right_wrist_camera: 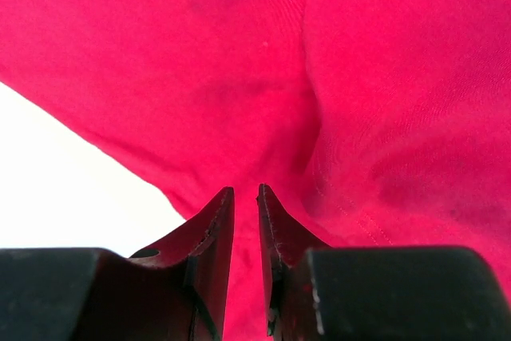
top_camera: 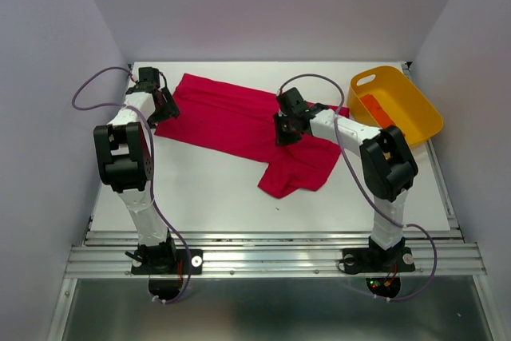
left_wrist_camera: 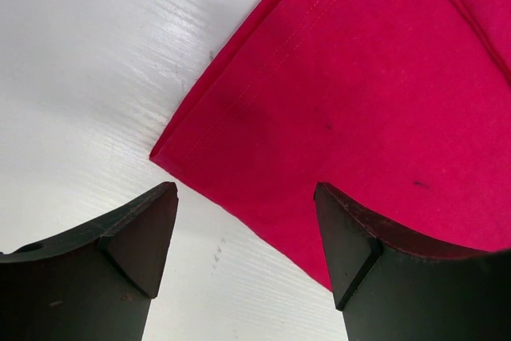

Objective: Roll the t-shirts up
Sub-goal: Fold the T-shirt at the center of the board.

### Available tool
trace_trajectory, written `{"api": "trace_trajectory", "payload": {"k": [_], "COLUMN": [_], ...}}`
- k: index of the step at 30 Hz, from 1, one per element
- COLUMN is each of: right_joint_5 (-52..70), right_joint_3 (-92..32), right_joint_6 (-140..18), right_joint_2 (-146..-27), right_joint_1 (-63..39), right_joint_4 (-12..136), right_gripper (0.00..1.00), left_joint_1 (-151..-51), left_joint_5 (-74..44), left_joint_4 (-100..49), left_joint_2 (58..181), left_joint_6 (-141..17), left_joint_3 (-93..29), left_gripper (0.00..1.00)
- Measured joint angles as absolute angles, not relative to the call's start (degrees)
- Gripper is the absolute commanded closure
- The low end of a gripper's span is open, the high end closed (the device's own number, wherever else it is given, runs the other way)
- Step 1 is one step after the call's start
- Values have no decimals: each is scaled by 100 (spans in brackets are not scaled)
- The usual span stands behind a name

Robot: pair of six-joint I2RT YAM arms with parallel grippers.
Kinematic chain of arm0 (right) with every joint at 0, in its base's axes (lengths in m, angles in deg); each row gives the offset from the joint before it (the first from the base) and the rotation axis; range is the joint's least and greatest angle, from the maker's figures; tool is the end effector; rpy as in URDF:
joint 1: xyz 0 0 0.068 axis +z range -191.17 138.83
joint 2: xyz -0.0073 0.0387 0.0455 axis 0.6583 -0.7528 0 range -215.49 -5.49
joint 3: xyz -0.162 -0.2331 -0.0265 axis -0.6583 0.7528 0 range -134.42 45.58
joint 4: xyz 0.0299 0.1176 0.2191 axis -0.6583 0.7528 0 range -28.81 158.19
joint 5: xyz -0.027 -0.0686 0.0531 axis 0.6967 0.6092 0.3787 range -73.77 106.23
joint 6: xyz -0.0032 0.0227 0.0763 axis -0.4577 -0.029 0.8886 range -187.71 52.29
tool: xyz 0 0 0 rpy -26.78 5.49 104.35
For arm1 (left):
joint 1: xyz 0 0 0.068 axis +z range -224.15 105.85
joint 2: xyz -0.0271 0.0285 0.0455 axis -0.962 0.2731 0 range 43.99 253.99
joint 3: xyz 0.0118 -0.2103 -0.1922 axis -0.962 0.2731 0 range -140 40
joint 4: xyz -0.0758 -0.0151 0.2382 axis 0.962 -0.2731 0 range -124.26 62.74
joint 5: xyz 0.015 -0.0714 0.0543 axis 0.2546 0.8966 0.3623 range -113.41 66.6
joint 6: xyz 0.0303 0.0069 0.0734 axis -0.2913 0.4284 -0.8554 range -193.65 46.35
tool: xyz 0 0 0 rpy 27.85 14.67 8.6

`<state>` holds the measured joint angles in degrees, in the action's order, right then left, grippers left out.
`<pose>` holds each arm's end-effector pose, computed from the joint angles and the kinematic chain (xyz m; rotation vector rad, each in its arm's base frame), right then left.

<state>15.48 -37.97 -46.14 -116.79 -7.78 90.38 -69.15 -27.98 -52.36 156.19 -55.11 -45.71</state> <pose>0.3606 0.2389 0.1963 -0.2740 2.5965 0.3725 0.4464 0.0445 0.2078 -0.5370 2.4081 -0.0035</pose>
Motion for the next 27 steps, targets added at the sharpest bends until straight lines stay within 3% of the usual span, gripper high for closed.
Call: {"api": "trace_trajectory", "payload": {"k": [27], "right_joint_5": [3005], "right_joint_3": [-3987], "right_joint_6": [-4527], "right_joint_2": [-12066], "right_joint_1": [-776], "right_joint_4": [9215], "right_gripper": [75], "left_joint_1": [-6915], "left_joint_5": [-2796], "left_joint_4": [-5236], "left_joint_2": [15619], "left_joint_6": [-5513], "left_joint_3": [-4571], "left_gripper": [20]}}
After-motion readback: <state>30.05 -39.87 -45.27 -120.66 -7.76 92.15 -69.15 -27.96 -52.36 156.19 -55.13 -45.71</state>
